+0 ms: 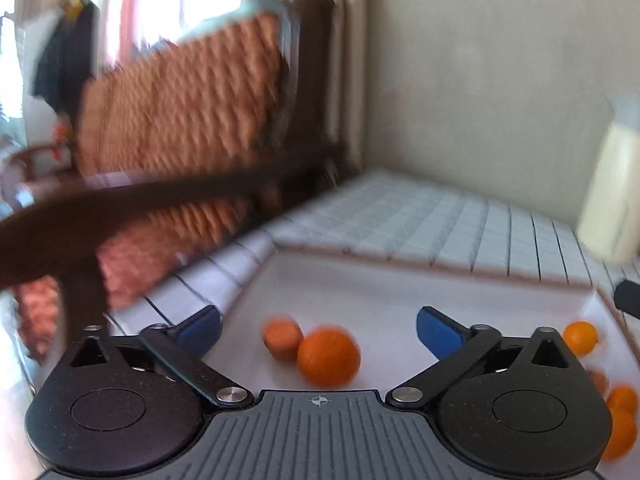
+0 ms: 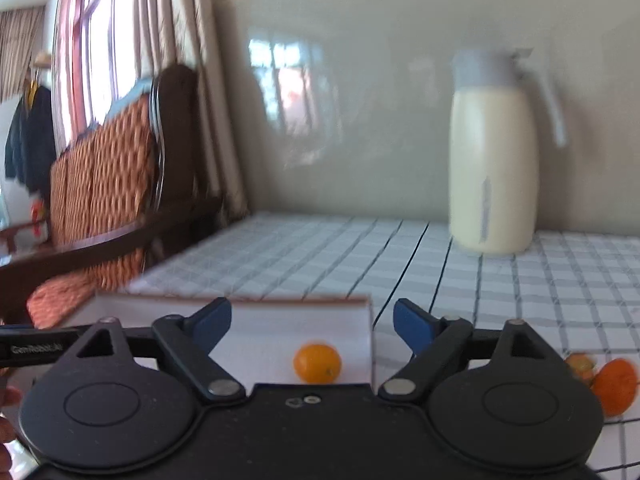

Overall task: Organize fruits
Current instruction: 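Open both tools over the box to drop the oranges inside, then move both tools away from the box toward the remaining table fruit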

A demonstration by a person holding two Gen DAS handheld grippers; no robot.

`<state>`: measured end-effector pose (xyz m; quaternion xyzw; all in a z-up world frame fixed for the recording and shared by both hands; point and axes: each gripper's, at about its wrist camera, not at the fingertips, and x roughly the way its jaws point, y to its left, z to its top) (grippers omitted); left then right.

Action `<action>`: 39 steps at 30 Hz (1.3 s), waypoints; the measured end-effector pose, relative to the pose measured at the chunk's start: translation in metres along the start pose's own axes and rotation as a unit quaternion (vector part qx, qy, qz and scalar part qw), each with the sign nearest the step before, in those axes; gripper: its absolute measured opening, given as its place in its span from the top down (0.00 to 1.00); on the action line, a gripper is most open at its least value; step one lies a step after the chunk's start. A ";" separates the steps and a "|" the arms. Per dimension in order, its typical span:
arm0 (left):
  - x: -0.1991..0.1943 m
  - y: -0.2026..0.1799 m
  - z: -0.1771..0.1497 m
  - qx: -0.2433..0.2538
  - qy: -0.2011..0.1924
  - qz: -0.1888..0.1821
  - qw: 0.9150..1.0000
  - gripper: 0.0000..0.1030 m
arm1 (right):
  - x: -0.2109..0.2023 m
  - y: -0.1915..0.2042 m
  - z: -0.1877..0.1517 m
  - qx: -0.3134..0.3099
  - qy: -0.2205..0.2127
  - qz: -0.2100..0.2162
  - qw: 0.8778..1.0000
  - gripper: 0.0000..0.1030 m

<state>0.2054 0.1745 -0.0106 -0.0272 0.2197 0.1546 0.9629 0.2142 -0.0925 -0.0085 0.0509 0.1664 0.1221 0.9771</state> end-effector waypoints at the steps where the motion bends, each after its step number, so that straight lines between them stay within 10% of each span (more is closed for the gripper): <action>1: -0.005 0.000 0.003 0.001 -0.013 0.003 1.000 0.00 | -0.003 -0.001 0.002 0.003 -0.007 0.001 1.000 0.10; 39: -0.085 -0.036 -0.007 0.013 -0.061 -0.015 0.998 0.00 | -0.078 -0.024 0.005 -0.020 -0.050 0.056 0.997 0.06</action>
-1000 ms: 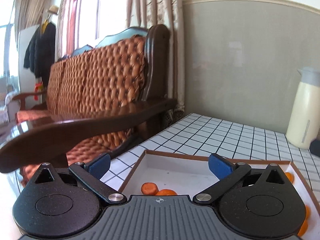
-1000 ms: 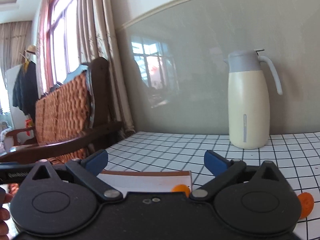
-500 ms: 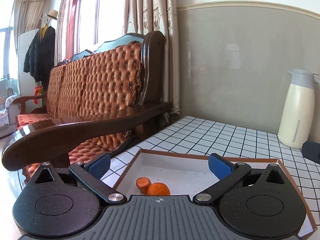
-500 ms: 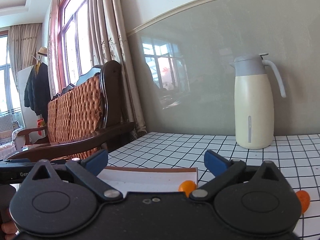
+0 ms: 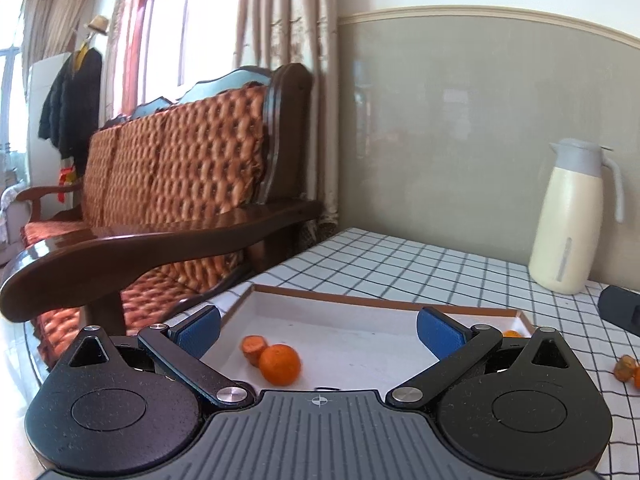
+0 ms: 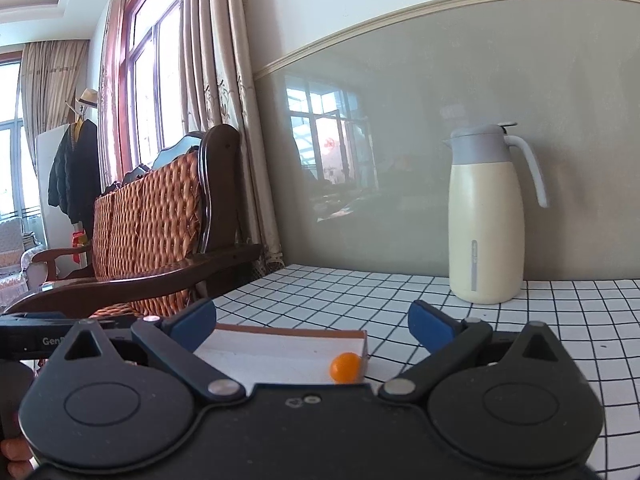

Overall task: Organize fruits
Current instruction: 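Move both tools away from the box toward the remaining table fruit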

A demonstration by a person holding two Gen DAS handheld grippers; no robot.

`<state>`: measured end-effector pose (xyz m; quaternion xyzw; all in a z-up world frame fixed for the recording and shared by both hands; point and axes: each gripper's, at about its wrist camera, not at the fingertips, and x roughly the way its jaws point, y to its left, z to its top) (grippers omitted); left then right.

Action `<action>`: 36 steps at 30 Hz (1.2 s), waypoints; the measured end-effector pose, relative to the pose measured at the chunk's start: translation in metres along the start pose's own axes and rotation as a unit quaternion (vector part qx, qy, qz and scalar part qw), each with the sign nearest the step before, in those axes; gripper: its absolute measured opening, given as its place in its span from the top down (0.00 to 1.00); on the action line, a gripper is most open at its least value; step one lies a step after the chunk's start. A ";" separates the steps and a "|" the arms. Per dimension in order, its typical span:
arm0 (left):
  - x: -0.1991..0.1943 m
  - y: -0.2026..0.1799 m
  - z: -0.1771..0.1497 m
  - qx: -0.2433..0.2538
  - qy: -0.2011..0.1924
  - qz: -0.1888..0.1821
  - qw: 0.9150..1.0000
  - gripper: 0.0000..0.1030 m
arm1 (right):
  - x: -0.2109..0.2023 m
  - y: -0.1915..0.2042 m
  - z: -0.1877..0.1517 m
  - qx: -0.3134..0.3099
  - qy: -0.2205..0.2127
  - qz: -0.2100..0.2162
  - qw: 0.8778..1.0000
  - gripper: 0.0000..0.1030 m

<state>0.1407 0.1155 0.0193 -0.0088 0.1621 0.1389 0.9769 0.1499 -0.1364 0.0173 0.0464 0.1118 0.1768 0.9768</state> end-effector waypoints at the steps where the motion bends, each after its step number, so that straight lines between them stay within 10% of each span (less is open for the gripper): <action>1: -0.002 -0.004 -0.001 0.005 -0.001 -0.003 1.000 0.00 | -0.003 -0.001 0.000 -0.003 0.001 -0.001 1.000 0.06; 36: -0.040 -0.169 -0.028 0.108 0.012 -0.178 0.978 0.00 | -0.056 -0.119 -0.031 0.051 0.061 -0.164 0.983 0.21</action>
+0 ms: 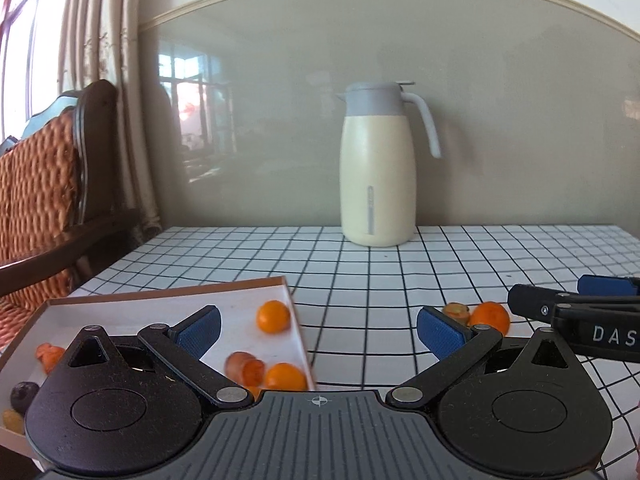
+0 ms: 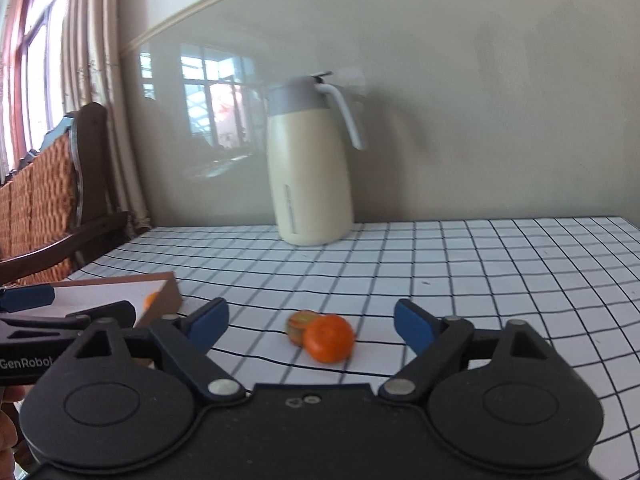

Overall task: Organize fruits
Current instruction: 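Move both tools away from the box toward the remaining table fruit, then grasp the carrot piece with the left tool while the right tool grasps an orange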

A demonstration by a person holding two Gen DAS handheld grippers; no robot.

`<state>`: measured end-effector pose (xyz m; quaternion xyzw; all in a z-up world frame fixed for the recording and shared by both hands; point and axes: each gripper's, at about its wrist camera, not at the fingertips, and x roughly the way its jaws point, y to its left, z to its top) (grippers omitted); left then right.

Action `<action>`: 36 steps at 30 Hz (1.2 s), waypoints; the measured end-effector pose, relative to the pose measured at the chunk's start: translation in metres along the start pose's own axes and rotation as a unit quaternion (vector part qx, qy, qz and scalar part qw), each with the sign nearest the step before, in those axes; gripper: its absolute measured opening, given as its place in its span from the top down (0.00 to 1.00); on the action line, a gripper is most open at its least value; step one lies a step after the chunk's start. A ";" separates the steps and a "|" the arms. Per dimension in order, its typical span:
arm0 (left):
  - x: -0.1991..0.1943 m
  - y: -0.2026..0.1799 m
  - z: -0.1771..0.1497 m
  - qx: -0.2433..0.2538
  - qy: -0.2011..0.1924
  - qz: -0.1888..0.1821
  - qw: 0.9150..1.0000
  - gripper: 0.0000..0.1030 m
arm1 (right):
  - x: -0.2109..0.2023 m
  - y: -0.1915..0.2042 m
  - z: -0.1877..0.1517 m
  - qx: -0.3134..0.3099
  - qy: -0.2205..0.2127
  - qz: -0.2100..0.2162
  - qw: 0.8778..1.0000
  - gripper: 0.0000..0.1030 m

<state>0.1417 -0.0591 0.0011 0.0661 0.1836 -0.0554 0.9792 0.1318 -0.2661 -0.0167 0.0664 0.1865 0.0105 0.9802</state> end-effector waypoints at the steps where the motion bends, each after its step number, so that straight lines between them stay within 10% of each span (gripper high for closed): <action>1: 0.002 -0.003 0.000 0.003 0.003 0.000 1.000 0.00 | 0.000 -0.002 0.000 0.002 0.002 -0.004 1.000 0.22; 36: 0.050 -0.055 -0.010 0.102 0.046 0.012 0.994 0.00 | 0.075 -0.009 -0.008 0.028 0.102 -0.001 0.994 0.58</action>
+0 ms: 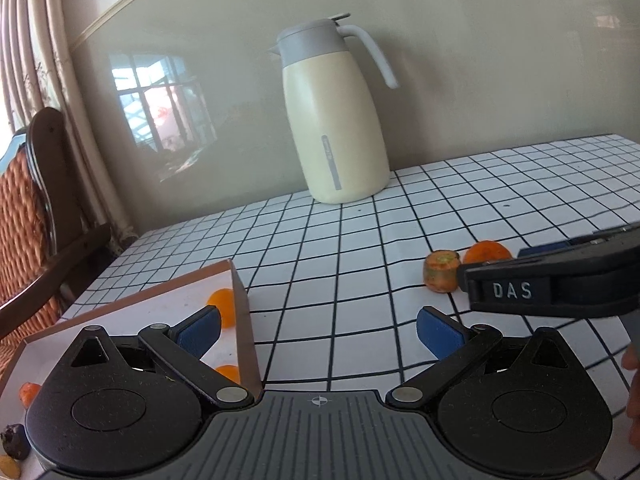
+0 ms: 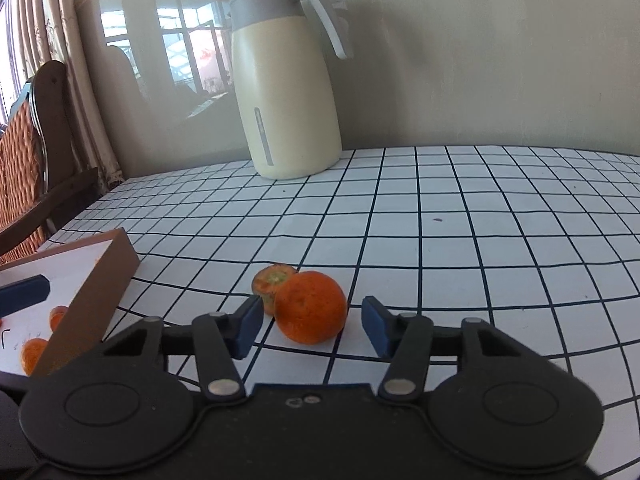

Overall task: Organize fruits
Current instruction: 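Grasp the carrot piece with the left tool while the right tool grasps an orange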

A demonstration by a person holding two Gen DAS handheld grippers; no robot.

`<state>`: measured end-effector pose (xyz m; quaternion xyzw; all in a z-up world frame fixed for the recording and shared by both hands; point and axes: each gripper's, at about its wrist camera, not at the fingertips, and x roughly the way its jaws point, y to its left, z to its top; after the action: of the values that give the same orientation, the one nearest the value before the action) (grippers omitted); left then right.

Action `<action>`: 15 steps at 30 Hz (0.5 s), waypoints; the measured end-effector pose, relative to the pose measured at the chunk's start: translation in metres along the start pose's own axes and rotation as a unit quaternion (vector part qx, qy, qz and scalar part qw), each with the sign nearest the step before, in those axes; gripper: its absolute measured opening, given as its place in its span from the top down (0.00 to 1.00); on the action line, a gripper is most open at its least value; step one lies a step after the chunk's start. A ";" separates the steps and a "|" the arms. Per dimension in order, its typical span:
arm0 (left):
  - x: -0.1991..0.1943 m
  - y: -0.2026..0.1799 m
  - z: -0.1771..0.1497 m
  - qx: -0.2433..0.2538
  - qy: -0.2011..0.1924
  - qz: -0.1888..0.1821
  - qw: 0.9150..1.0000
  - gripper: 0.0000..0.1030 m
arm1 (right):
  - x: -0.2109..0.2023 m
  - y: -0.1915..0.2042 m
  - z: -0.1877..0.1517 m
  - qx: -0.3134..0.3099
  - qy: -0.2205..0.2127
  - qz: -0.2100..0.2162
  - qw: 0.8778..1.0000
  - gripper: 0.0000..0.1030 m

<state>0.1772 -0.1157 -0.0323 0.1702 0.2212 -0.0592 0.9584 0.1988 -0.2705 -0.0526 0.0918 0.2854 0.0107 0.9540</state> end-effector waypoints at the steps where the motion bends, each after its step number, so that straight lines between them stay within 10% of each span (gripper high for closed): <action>1: 0.002 0.001 0.000 -0.006 0.002 0.003 1.000 0.00 | 0.001 0.000 0.000 0.000 0.001 -0.001 1.000 0.59; 15: 0.011 0.002 -0.002 -0.018 0.010 0.016 1.000 0.02 | 0.006 0.004 0.002 -0.007 0.008 -0.003 1.000 0.68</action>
<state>0.1867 -0.1141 -0.0380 0.1574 0.2290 -0.0385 0.9599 0.2046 -0.2666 -0.0536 0.0846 0.2933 0.0110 0.9522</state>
